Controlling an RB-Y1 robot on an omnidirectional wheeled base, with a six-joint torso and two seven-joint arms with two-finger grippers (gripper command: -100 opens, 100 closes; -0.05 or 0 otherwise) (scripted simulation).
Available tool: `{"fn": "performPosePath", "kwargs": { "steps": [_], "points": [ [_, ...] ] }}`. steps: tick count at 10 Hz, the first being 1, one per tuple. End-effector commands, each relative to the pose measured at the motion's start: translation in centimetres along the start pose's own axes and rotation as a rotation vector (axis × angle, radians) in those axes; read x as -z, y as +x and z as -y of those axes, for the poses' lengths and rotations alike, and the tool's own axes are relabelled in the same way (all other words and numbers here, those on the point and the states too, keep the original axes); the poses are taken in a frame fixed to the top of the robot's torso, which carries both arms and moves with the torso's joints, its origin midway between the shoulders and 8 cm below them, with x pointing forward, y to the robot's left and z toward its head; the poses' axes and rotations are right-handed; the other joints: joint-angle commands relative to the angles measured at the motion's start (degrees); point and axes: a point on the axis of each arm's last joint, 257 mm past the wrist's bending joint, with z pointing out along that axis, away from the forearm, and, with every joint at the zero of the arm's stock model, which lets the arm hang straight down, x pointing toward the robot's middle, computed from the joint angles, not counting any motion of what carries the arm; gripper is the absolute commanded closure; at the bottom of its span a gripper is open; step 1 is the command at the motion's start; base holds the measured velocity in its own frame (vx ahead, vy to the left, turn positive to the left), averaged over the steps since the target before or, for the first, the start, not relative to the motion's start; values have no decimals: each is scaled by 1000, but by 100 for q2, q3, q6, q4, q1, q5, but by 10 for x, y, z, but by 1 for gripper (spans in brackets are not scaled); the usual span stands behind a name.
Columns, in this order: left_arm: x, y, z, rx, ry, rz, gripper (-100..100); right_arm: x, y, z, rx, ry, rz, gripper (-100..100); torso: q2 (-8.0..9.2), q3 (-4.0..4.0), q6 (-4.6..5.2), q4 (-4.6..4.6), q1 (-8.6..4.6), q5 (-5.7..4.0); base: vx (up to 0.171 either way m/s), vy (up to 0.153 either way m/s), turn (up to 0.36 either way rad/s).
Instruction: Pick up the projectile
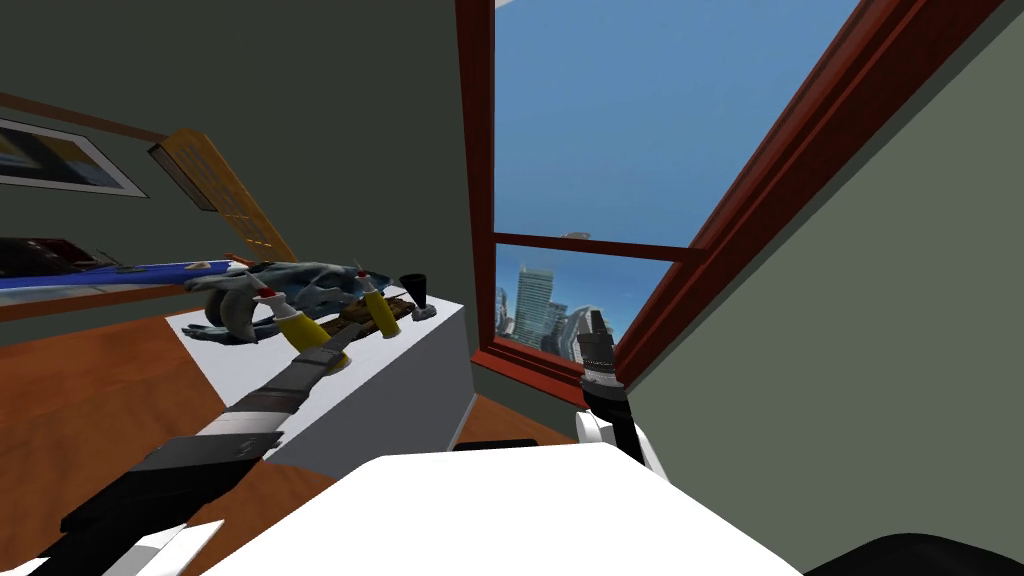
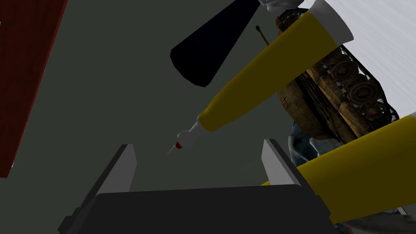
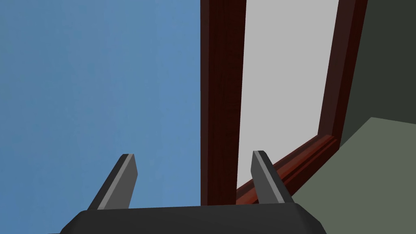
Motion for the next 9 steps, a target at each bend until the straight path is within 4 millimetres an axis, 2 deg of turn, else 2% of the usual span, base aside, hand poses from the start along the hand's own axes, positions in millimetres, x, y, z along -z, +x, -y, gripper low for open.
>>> {"fn": "performPosePath", "kwargs": {
  "steps": [1,9],
  "points": [
    [4,-5,-5,-50,-18,-23,-100,0,0,0,0,0,0,0,0,0,0,0,0,0,35,12,-26],
    [12,-33,-21,-337,-85,-181,-100,0,0,0,0,0,0,0,0,0,-1,1,7,0,33,17,-27]
  ]
}}
